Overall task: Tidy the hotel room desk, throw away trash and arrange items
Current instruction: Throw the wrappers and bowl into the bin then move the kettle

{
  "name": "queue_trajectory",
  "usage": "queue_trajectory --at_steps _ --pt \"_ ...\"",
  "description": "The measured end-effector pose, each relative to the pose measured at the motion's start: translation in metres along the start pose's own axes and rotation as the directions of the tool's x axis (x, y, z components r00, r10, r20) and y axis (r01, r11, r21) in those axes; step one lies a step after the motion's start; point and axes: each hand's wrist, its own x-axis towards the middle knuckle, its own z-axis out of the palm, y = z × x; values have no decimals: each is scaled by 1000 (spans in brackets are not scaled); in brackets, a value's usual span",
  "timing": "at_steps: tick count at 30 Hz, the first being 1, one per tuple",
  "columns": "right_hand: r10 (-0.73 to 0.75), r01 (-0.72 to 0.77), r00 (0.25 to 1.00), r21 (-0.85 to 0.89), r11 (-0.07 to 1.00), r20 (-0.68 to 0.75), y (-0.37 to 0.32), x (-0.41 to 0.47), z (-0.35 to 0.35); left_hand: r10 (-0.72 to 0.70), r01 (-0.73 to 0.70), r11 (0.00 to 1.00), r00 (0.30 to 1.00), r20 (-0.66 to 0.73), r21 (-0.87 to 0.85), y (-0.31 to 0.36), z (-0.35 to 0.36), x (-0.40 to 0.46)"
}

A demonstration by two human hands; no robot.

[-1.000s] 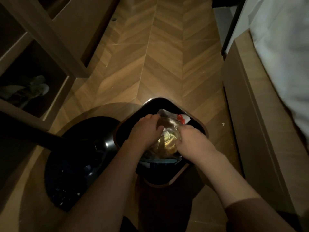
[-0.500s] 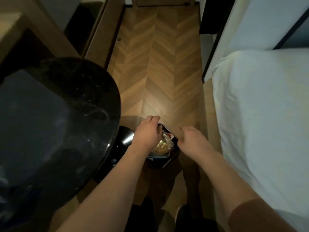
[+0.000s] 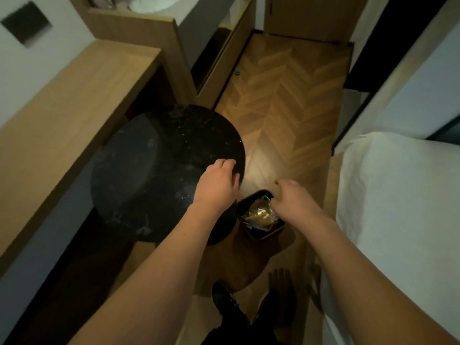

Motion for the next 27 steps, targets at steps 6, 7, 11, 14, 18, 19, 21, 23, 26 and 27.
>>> queue_trajectory --at_steps 6,7,11,14,18,19,21,23,26,27 --pt "-145 150 987 -76 986 71 -88 12 21 -205 200 978 969 -135 -53 -85 -42 -28" --pt "-174 180 982 -92 979 70 -102 14 27 -228 223 973 960 -161 -51 -97 -47 -35" --pt "-263 279 958 -159 947 114 -157 21 55 -371 362 928 893 -256 -83 -143 -63 -63" --pt "-325 354 930 -184 917 169 -190 22 79 -481 466 876 828 -287 -126 -172 -71 -87" --pt "-433 491 860 -210 845 269 -229 15 111 -625 597 779 717 -308 -191 -200 -78 -129" --pt "-464 532 834 -212 819 298 -238 11 119 -660 628 749 681 -317 -212 -206 -81 -143" --pt "-525 619 766 -203 759 371 -258 1 134 -730 688 679 596 -335 -256 -213 -87 -175" --pt "-581 702 682 -175 690 445 -278 -11 149 -795 743 597 495 -352 -303 -220 -91 -211" --pt "-640 819 521 -121 560 564 -308 -44 175 -873 805 458 328 -360 -377 -224 -94 -274" --pt "-659 856 463 -105 507 593 -318 -59 185 -892 820 413 274 -361 -398 -222 -94 -296"
